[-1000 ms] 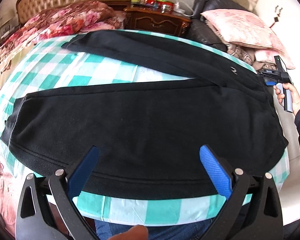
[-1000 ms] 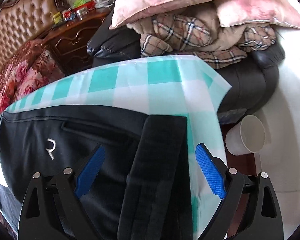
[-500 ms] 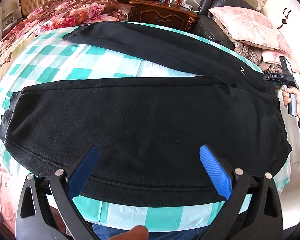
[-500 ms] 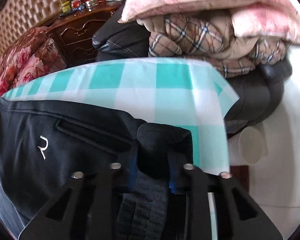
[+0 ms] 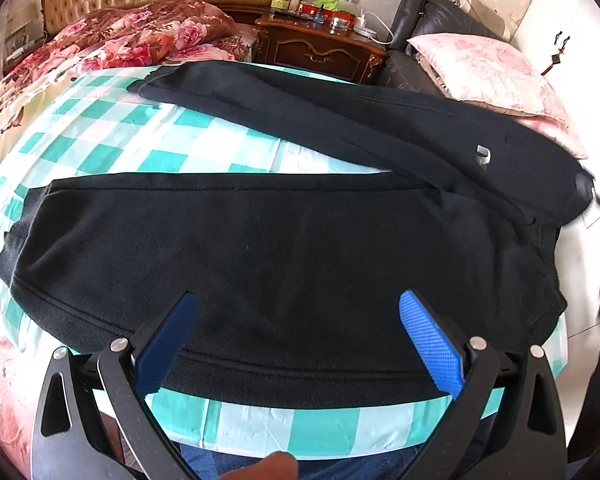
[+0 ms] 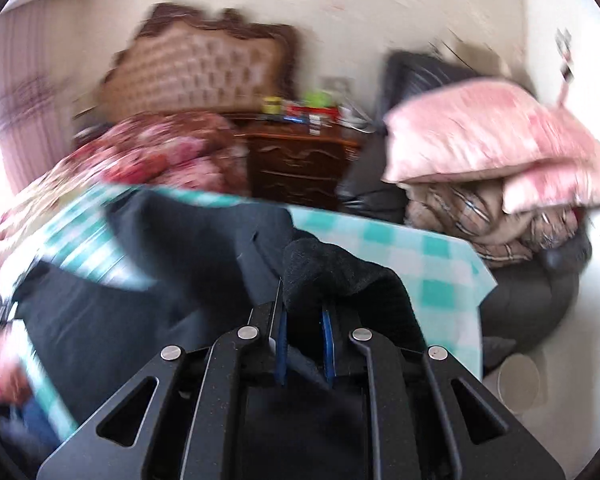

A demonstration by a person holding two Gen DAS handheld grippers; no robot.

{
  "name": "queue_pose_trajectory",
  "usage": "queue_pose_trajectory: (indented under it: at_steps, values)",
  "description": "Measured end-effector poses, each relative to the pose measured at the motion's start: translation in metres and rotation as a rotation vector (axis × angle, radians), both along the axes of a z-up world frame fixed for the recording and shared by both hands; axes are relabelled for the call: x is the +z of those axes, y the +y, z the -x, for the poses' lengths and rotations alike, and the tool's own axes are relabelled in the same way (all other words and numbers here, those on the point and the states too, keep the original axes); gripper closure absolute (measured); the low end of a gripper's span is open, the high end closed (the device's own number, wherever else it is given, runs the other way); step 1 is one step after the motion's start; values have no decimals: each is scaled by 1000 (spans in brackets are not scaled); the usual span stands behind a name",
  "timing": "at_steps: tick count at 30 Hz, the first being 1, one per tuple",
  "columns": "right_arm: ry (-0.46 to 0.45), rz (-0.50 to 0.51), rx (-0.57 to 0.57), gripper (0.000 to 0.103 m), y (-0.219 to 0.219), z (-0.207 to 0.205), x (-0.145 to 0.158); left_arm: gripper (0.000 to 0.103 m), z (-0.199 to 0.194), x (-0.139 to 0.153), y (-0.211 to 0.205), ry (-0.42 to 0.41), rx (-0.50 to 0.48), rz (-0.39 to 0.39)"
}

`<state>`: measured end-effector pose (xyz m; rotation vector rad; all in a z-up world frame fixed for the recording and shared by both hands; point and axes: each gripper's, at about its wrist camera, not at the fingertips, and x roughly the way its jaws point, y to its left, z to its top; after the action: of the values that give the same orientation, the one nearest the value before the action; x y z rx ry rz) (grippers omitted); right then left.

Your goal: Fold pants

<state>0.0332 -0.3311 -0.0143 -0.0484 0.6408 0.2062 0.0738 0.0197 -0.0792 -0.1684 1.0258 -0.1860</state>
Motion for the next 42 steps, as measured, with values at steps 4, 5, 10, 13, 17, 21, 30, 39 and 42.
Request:
queue_pose_trajectory:
  at_steps: [4, 5, 10, 13, 17, 21, 30, 39, 42]
  values:
    - [57, -48, 39, 88, 24, 54, -38, 2, -30, 7, 3, -34, -43, 78]
    - [85, -61, 29, 88, 26, 59, -51, 2, -41, 8, 2, -36, -49, 106]
    - [129, -161, -29, 88, 27, 72, -79, 3, -150, -10, 2, 92, -55, 408]
    - [120, -169, -47, 88, 28, 74, -78, 23, -221, -23, -7, 162, -15, 508]
    - [118, -168, -55, 88, 26, 76, -77, 33, -304, -38, -23, 226, 56, 504]
    - [131, -145, -56, 88, 24, 76, -78, 36, -354, -79, -32, 377, 138, 573]
    - [108, -113, -150, 90, -15, 83, -61, 95, -303, -15, 2, 205, 43, 624]
    - [249, -469, -475, 80, -102, 101, -89, 95, -53, -34, 34, 165, -7, 592]
    - [307, -633, -573, 52, -115, 116, -112, 95, -26, -82, 35, 229, 29, 598]
